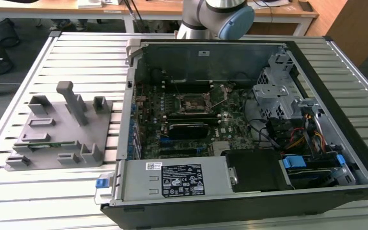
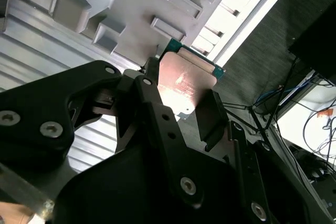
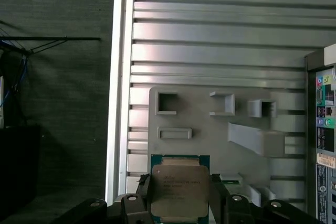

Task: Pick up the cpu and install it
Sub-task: 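Pick up the cpu and move it towards the insertion slot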

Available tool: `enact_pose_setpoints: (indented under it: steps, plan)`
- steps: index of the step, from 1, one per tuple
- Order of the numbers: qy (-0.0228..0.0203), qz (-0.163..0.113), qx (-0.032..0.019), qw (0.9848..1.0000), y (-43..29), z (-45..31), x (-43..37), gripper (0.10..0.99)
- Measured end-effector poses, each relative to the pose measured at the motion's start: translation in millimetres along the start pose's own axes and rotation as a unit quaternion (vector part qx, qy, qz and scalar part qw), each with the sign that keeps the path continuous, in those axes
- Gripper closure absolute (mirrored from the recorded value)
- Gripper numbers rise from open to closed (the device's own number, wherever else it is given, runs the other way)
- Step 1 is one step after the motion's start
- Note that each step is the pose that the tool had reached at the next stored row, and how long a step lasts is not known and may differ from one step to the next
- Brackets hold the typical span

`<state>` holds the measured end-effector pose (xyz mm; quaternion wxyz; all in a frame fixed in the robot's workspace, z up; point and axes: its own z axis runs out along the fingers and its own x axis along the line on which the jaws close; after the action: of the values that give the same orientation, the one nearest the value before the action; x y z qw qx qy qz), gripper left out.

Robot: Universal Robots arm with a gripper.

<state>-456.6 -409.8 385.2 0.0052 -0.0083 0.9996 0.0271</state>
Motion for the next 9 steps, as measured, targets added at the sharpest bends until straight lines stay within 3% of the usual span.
enact_pose_setpoints:
  steps: [9]
  plan:
    - [-0.0001,0.0,-0.003,1.0,0.0,-1.9,-8.2,0.561]
